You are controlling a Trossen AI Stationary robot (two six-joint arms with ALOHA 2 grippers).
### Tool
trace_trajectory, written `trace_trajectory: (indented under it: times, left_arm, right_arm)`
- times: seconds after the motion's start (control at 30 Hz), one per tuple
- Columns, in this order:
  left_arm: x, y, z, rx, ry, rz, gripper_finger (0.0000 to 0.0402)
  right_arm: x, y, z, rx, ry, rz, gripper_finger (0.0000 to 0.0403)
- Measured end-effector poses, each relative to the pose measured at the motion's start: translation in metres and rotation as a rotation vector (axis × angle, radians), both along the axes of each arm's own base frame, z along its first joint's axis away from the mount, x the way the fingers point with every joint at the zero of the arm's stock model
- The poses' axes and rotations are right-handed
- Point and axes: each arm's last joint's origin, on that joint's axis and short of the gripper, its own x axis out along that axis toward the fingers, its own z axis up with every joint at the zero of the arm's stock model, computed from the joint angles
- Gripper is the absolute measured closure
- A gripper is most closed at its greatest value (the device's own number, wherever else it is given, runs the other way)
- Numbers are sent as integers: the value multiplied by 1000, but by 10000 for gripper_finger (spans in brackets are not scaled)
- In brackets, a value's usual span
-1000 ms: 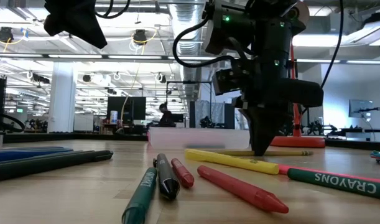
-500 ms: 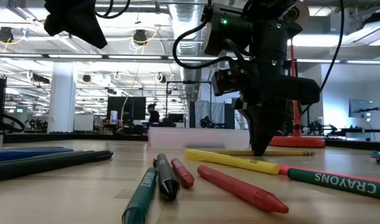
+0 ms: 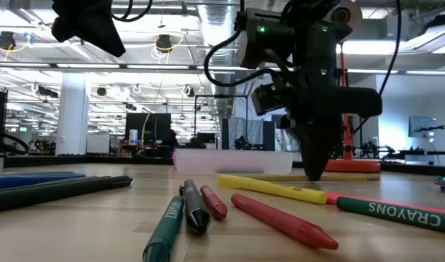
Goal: Pick & place school supplies into a supply box
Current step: Put the yellow pencil into the pink supply box
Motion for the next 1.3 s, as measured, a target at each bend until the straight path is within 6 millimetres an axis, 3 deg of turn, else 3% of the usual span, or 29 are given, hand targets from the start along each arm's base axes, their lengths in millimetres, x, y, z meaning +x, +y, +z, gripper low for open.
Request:
trace_trajectory:
  times: [0.3, 0.53, 0.77, 1.07, 1.3]
  left_arm:
    - [0, 0, 0, 0, 0, 0, 356]
    - [0, 0, 0, 11, -4, 6, 356]
    - [0, 0, 0, 13, -4, 7, 356]
    - [0, 0, 0, 5, -2, 3, 356]
    - [0, 0, 0, 1, -4, 3, 356]
  right_arm:
    - [8, 4, 25, -9, 13, 15, 403]
    - [24, 0, 63, -85, -48, 97, 403]
    - [42, -32, 94, -261, -167, 172, 403]
    - [51, -87, 93, -317, -206, 232, 403]
    - [55, -104, 95, -317, -253, 290, 403]
